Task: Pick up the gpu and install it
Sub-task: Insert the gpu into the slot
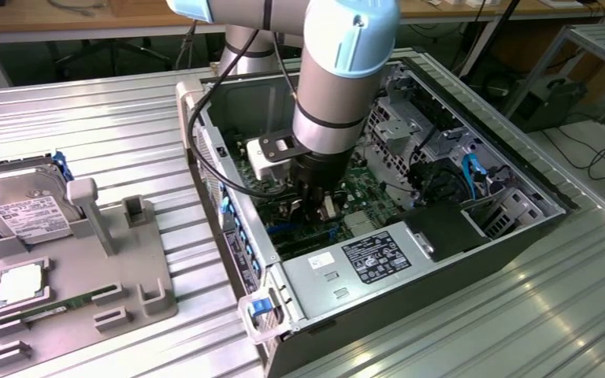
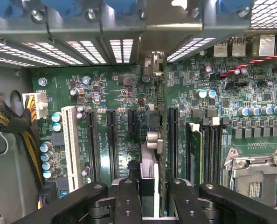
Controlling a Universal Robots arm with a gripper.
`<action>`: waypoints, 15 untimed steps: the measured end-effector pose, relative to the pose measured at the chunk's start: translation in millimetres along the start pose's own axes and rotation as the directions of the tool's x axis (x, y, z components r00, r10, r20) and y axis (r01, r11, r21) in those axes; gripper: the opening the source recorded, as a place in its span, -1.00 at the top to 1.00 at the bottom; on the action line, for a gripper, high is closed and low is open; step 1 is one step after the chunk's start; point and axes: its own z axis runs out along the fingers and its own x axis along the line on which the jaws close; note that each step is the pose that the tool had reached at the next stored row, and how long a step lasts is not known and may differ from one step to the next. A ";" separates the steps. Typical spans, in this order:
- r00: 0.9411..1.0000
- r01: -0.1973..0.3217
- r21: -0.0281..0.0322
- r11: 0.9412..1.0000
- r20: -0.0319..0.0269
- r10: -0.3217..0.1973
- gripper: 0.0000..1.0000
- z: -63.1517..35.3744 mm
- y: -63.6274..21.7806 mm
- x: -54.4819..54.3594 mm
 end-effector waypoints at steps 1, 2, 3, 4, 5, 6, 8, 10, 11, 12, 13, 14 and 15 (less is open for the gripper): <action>1.000 0.000 0.000 1.000 0.000 0.000 0.44 0.2 0.0 0.0; 1.000 0.000 0.000 1.000 0.000 0.000 0.44 0.2 0.0 0.0; 1.000 0.000 0.000 1.000 0.000 0.000 0.44 0.3 0.0 0.0; 1.000 0.000 0.000 1.000 0.000 0.000 0.44 0.4 0.0 0.0; 1.000 0.000 0.000 1.000 0.000 0.000 0.44 0.4 0.0 0.0; 1.000 0.001 0.000 1.000 0.000 -0.001 0.44 0.4 0.0 0.0; 1.000 0.007 0.000 1.000 0.000 -0.007 0.44 0.4 0.1 0.0; 1.000 0.013 -0.001 1.000 0.001 -0.013 0.44 0.5 0.1 0.0; 1.000 0.017 -0.001 1.000 0.001 -0.017 0.44 0.5 0.1 -0.1; 1.000 0.019 -0.001 1.000 0.001 -0.019 0.44 0.5 0.1 -0.1; 1.000 0.019 -0.001 1.000 0.001 -0.019 0.44 0.6 0.0 -0.1; 1.000 0.019 -0.001 1.000 0.001 -0.019 0.44 0.8 0.0 -0.5; 1.000 0.019 -0.001 1.000 0.001 -0.019 0.44 1.0 0.1 -1.4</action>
